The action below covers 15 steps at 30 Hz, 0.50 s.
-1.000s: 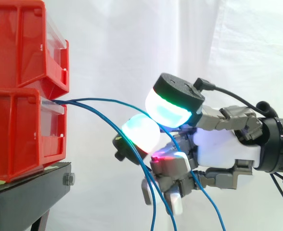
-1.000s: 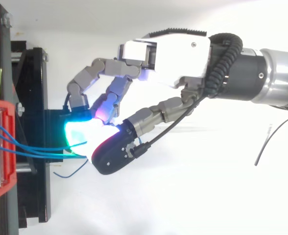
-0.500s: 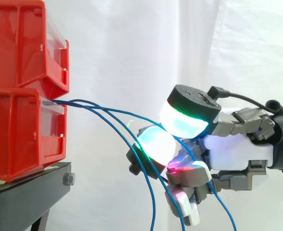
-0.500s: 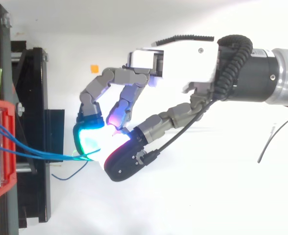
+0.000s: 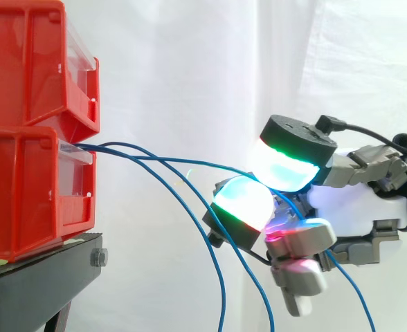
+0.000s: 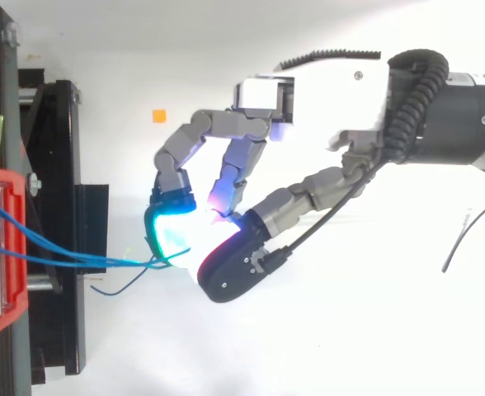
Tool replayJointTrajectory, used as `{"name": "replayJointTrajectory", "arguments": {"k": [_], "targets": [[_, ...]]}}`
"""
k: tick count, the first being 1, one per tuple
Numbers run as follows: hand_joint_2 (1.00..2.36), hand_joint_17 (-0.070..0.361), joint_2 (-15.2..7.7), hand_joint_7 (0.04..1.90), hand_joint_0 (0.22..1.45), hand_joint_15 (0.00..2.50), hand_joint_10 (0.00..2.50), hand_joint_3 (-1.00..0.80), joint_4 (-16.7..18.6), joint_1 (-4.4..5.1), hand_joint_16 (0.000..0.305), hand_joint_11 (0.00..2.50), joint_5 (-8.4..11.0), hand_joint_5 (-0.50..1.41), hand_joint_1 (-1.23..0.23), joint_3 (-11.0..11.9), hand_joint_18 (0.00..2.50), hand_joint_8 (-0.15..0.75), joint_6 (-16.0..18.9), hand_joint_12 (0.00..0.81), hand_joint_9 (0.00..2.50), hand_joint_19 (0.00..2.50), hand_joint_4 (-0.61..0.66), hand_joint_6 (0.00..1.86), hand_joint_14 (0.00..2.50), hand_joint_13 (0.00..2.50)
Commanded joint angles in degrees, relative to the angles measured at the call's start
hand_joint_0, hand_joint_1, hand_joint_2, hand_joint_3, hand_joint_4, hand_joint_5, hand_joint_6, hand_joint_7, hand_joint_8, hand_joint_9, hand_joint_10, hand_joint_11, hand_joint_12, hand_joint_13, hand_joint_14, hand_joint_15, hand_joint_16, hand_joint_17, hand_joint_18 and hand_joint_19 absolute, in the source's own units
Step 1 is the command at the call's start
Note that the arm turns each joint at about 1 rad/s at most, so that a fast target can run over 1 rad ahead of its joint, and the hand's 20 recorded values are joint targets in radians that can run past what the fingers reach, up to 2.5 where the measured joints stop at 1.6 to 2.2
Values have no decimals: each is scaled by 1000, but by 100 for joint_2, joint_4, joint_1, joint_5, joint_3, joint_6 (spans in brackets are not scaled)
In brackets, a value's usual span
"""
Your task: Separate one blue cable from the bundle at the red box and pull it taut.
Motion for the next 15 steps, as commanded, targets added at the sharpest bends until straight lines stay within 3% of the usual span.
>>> {"name": "replayJointTrajectory", "arguments": {"k": [1,6,12,14,15], "targets": [[1004,52,121,979,721,1102,166,-441,-28,8,23,1456,39,-180,-782,-198,906,260,75,260,1217,569,-114,917,24,1256],[1004,54,227,978,724,1386,337,-440,148,43,24,1461,268,-180,-782,-514,914,251,391,245,1215,582,-120,917,20,1316],[1005,60,227,970,722,1661,549,-431,209,43,26,1432,311,-177,-790,-593,920,250,831,244,1179,639,-115,917,3,1377],[1004,64,227,970,722,1722,718,-432,209,52,28,1409,311,-177,-790,-602,936,241,857,245,1156,670,-115,917,79,1367],[1005,67,227,967,722,1684,815,-432,209,52,30,1391,311,-177,-791,-602,947,241,857,252,1145,697,-110,917,246,1331]]}}
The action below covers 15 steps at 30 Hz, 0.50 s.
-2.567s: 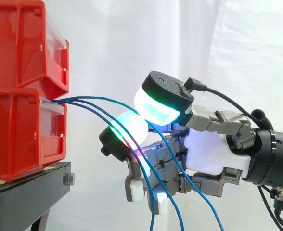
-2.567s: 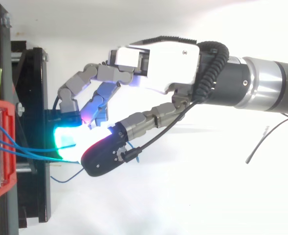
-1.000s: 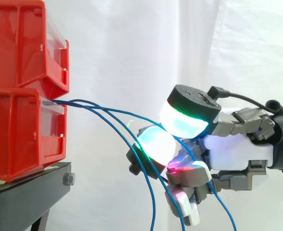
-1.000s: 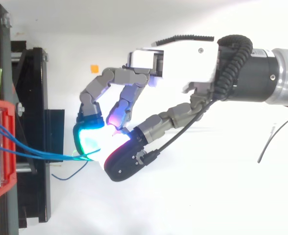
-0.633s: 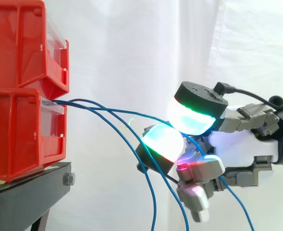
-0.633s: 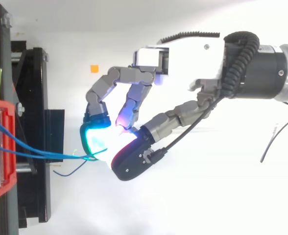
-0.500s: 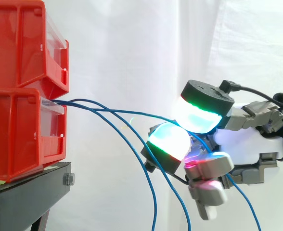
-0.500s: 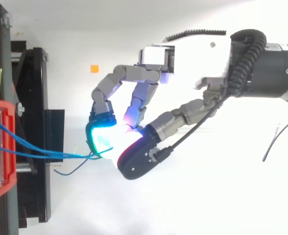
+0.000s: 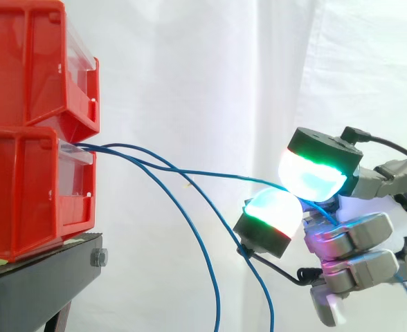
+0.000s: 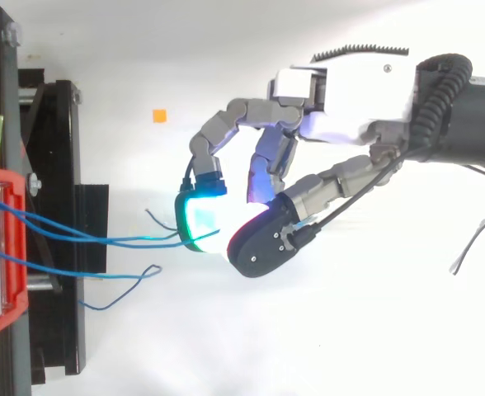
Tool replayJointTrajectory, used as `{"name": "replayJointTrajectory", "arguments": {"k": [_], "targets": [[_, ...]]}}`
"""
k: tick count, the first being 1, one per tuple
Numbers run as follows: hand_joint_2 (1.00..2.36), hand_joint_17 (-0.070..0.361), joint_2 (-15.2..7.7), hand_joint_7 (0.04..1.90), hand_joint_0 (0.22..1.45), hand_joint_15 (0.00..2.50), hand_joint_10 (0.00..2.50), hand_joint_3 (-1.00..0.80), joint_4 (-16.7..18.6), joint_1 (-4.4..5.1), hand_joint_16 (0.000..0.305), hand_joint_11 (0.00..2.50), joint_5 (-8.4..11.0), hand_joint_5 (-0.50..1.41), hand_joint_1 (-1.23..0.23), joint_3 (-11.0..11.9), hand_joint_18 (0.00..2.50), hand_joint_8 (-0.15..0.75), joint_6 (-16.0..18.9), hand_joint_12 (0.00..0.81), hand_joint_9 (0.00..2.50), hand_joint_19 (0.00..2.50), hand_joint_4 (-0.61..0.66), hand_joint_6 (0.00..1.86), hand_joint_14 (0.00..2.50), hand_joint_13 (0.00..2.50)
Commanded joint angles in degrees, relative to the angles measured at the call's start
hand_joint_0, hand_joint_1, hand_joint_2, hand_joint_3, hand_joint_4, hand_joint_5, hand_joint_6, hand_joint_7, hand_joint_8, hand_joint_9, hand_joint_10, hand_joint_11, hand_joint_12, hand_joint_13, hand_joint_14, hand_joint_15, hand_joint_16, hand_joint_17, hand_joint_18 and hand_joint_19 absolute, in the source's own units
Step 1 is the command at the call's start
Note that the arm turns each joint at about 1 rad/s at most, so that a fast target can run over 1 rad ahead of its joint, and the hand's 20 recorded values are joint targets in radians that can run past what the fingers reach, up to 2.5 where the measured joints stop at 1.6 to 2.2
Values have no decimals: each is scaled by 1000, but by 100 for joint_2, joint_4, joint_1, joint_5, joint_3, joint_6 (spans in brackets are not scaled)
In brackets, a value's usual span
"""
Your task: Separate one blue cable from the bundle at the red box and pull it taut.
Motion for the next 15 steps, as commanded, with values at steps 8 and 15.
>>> {"name": "replayJointTrajectory", "arguments": {"k": [8,15], "targets": [[1006,76,0,968,719,1502,1198,-414,76,7,34,1292,111,-174,-795,-14,1060,241,782,261,1078,914,-100,917,1018,1176],[1007,69,0,967,720,1423,1329,-401,76,7,31,1248,102,-172,-795,-14,1217,241,1239,276,1080,1270,-83,917,1557,1079]]}}
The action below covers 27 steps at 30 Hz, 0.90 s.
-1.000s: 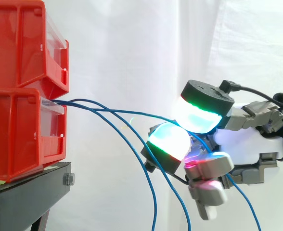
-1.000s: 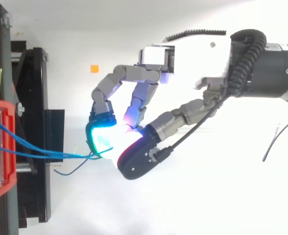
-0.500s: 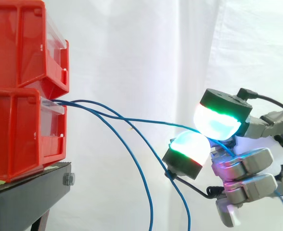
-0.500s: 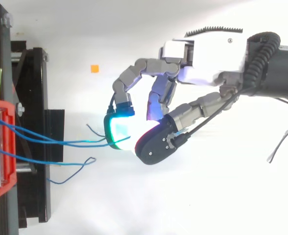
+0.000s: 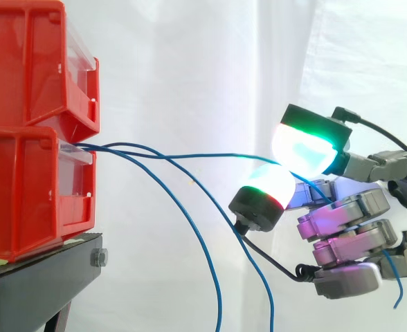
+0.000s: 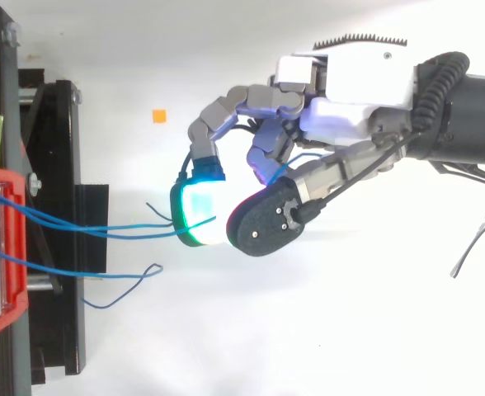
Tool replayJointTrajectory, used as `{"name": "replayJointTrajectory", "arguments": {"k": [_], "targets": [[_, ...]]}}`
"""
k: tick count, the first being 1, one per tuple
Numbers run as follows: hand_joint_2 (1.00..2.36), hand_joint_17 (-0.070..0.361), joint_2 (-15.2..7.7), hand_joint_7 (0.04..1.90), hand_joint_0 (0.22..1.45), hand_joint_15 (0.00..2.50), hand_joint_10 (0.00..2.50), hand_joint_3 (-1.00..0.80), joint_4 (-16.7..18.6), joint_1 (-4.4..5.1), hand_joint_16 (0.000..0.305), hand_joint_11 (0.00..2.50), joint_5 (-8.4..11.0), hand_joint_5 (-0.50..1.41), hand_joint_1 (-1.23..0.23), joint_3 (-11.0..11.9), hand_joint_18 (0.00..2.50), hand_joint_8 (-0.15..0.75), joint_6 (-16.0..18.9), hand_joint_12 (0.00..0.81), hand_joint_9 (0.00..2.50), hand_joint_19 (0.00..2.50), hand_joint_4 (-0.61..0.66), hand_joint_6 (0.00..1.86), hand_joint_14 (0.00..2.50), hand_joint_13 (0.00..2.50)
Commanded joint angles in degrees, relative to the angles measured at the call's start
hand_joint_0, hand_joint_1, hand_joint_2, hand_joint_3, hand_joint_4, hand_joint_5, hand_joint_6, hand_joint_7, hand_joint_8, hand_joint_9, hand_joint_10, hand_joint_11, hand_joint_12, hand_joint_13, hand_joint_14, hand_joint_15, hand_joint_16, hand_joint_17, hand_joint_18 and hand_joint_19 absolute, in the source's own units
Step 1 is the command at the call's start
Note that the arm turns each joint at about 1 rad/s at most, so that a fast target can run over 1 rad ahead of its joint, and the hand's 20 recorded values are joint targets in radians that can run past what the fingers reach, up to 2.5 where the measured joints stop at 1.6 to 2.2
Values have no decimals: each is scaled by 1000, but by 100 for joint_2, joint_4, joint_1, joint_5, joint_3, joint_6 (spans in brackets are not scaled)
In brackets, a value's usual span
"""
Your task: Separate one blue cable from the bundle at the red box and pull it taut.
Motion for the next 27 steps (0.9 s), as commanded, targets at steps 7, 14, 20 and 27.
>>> {"name": "replayJointTrajectory", "arguments": {"k": [7,14,20,27], "targets": [[1008,53,0,967,726,1379,1427,-387,-164,-5,24,1212,19,-167,-794,0,1397,253,109,316,1095,1983,-73,916,2149,986],[1008,59,0,994,728,1379,1432,-379,-278,4,26,1249,19,-166,-795,0,1426,254,-5,322,1101,2041,-68,914,2270,970],[1009,58,0,993,730,1361,1432,-380,-278,-5,26,1222,10,-166,-794,0,1420,254,-49,315,1099,2031,-75,914,2258,968],[1009,58,0,986,734,1363,1422,-389,-269,-5,26,1244,19,-166,-794,0,1414,249,-93,314,1096,2019,-88,916,2239,972]]}}
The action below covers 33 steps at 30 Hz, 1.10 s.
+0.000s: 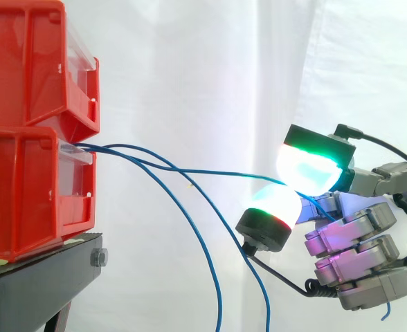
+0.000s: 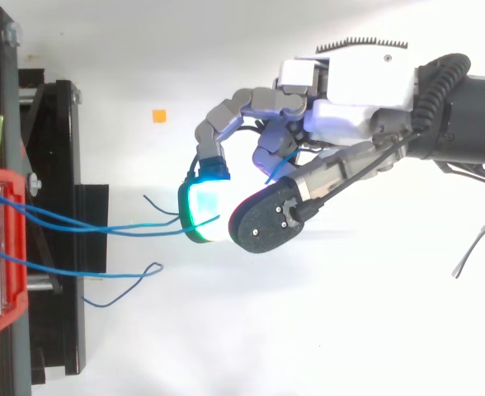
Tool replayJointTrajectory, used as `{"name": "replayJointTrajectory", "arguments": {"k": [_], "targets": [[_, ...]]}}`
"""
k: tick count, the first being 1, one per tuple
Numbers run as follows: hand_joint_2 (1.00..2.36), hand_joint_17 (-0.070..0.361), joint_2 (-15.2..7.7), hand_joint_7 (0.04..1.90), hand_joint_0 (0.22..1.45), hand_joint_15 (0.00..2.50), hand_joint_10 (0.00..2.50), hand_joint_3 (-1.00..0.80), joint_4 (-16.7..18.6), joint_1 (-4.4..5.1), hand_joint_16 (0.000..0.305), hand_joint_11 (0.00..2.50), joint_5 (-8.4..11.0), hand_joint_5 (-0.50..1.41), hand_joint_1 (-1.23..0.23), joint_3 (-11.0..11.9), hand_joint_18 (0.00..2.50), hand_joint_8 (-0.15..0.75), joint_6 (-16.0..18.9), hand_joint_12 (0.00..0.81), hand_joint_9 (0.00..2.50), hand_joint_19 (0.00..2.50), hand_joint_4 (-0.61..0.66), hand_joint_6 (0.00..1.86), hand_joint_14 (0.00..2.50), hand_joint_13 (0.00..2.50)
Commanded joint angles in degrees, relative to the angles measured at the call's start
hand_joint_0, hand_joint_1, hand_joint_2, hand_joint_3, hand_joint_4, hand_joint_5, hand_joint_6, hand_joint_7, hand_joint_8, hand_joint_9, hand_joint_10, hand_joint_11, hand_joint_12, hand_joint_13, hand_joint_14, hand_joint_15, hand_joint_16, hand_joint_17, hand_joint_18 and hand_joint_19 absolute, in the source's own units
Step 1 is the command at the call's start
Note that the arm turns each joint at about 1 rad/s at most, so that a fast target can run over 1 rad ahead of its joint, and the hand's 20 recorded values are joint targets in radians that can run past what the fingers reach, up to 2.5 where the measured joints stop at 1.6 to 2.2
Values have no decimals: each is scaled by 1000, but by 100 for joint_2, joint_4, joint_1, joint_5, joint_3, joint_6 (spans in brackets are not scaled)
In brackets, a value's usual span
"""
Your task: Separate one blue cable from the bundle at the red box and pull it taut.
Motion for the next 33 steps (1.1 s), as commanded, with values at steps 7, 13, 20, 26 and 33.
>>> {"name": "replayJointTrajectory", "arguments": {"k": [7,13,20,26,33], "targets": [[1008,60,-8,981,730,1369,1407,-387,5,-2,27,1252,1,-167,-792,0,1407,249,-9,313,1097,1992,-79,917,2190,978],[1007,61,1,990,725,1375,1371,-390,-4,6,27,1284,1,-167,-787,0,1399,246,-9,307,1098,1976,-77,916,2162,975],[1008,61,1,997,722,1393,1337,-385,-4,-2,27,1291,1,-166,-784,0,1381,235,-9,308,1110,1972,-102,915,2151,971],[1009,57,1,1017,715,1393,1251,-367,-4,-2,25,1370,1,-162,-793,9,1375,230,-9,303,1162,1953,-108,909,2163,963],[1009,57,-8,1035,722,1386,1326,-368,-4,6,25,1382,1,-160,-796,0,1404,244,-9,309,1171,1981,-88,904,2223,983]]}}
